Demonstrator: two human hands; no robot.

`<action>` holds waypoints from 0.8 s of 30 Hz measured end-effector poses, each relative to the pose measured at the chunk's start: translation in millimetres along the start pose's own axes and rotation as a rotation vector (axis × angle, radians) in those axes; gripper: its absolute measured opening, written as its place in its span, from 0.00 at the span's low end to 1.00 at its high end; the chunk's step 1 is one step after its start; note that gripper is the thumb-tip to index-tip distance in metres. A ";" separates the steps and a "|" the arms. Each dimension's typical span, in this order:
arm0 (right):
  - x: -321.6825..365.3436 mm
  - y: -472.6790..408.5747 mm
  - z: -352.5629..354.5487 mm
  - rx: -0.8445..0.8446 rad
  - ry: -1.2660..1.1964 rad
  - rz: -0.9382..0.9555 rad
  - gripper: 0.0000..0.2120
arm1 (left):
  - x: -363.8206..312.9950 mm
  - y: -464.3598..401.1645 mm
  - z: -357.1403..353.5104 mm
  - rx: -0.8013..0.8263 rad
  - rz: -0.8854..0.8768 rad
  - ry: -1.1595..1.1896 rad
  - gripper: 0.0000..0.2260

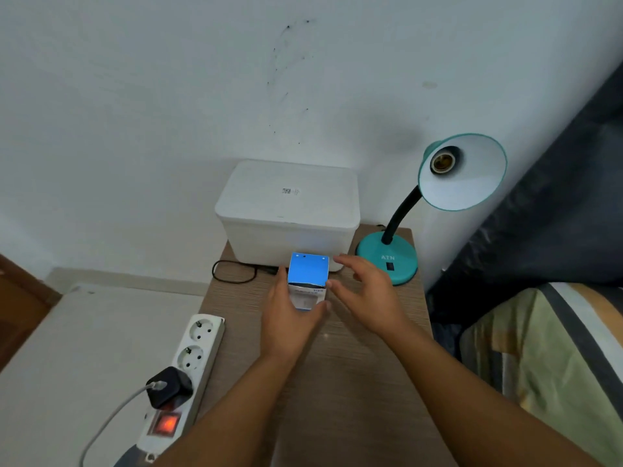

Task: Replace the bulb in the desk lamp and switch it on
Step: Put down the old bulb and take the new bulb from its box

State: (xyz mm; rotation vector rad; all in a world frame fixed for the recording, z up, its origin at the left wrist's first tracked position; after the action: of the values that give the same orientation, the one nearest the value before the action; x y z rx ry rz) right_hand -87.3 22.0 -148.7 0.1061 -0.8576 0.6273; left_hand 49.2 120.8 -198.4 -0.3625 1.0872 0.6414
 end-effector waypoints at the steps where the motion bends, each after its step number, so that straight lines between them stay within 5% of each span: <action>1: 0.7 -4.0 -2.0 0.014 0.002 -0.003 0.22 | -0.4 -1.8 -1.6 -0.008 -0.009 0.020 0.35; 10: -5.9 -14.0 -10.3 0.122 0.000 -0.022 0.23 | 17.5 -9.3 -1.7 -0.002 0.038 0.093 0.39; 24: 12.2 -22.0 -4.0 -0.090 -0.033 -0.034 0.18 | 9.3 -16.7 8.5 0.040 -0.143 -0.055 0.44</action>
State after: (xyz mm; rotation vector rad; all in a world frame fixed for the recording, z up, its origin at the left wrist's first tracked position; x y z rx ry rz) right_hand -66.3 11.2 -139.0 0.0497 -0.9133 0.5550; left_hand 68.7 115.7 -203.6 -0.3819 1.0102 0.4989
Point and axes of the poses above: each hand's wrist, its own y-axis away from the middle knuckle, its own z-axis out of the back of the hand, x = y × z, the point moved 2 cm from there along -y, towards the middle knuckle, and after that the axes turned 2 degrees about z, right-handed, at the moved point
